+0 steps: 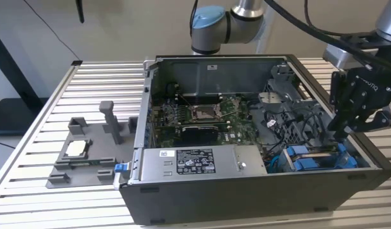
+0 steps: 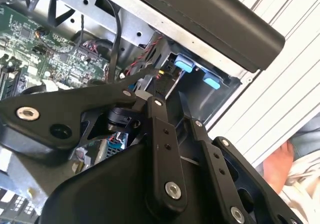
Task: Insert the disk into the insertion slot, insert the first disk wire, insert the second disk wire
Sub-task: 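Insert the first disk wire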
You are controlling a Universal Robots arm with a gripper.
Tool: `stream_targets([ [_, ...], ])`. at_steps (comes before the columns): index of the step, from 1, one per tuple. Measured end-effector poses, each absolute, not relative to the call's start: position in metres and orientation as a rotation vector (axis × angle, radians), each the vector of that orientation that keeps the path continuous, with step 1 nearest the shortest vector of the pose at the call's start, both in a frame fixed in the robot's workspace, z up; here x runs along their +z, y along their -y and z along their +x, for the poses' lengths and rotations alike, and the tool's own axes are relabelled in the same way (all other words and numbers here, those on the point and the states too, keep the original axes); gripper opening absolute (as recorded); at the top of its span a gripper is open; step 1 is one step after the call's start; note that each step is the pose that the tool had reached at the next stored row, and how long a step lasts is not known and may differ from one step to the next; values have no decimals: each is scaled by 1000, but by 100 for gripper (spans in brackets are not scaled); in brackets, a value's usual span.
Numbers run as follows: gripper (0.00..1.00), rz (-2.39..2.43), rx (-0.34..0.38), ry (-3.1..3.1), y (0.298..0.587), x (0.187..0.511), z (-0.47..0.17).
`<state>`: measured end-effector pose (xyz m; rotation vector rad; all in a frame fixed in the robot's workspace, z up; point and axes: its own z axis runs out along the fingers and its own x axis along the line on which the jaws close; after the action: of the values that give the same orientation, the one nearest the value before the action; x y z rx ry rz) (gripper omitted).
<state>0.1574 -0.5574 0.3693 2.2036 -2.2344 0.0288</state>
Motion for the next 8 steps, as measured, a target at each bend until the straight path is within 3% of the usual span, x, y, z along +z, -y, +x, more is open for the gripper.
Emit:
stream_targets([
  [8,27,2204,29,2235,554,388,157],
])
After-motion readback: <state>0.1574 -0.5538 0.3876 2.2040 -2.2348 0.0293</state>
